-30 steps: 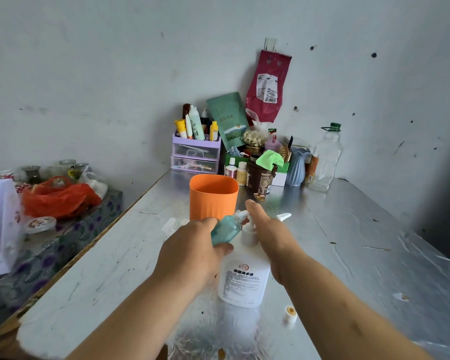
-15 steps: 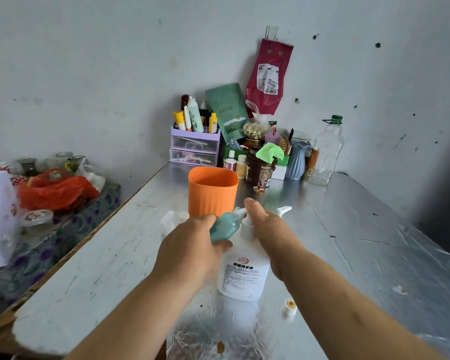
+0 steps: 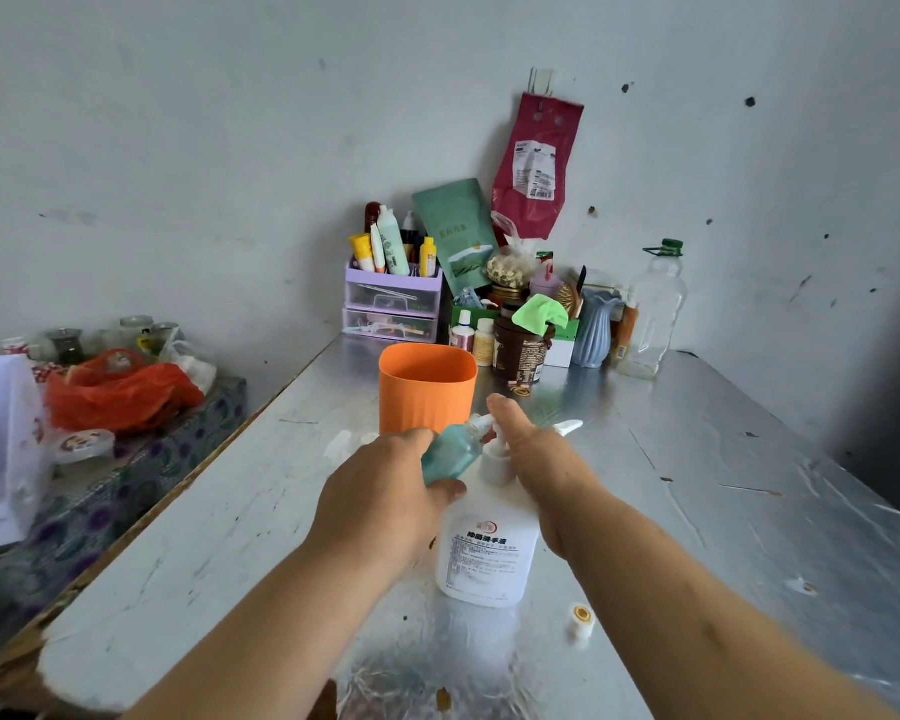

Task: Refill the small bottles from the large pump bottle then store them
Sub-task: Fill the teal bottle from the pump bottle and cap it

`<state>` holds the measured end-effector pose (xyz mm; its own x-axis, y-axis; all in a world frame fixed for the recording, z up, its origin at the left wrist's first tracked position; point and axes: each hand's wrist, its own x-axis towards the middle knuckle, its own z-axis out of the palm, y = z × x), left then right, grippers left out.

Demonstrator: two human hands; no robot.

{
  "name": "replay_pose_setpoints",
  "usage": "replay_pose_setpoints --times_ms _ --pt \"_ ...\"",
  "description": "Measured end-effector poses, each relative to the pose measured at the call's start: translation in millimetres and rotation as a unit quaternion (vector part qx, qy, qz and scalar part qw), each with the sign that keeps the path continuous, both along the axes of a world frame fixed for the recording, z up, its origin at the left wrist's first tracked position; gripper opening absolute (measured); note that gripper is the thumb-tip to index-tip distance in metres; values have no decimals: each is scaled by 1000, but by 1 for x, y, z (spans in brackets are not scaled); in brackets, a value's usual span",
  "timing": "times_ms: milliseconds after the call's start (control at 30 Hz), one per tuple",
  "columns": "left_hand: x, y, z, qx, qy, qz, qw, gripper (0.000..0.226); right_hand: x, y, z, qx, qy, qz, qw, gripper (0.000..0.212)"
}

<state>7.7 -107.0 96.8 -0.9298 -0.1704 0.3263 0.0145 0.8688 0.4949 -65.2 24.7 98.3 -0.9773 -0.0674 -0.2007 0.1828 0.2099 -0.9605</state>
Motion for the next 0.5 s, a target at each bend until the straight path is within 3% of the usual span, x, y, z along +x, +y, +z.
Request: replay_pose_setpoints --times_ms 367,500 --pt "-4 -2 -13 16 -8 0 1000 28 -9 0 -11 18 45 16 999 48" --pt "-3 -1 -14 10 -16 -1 1000 30 -6 2 -15 17 18 13 1000 49"
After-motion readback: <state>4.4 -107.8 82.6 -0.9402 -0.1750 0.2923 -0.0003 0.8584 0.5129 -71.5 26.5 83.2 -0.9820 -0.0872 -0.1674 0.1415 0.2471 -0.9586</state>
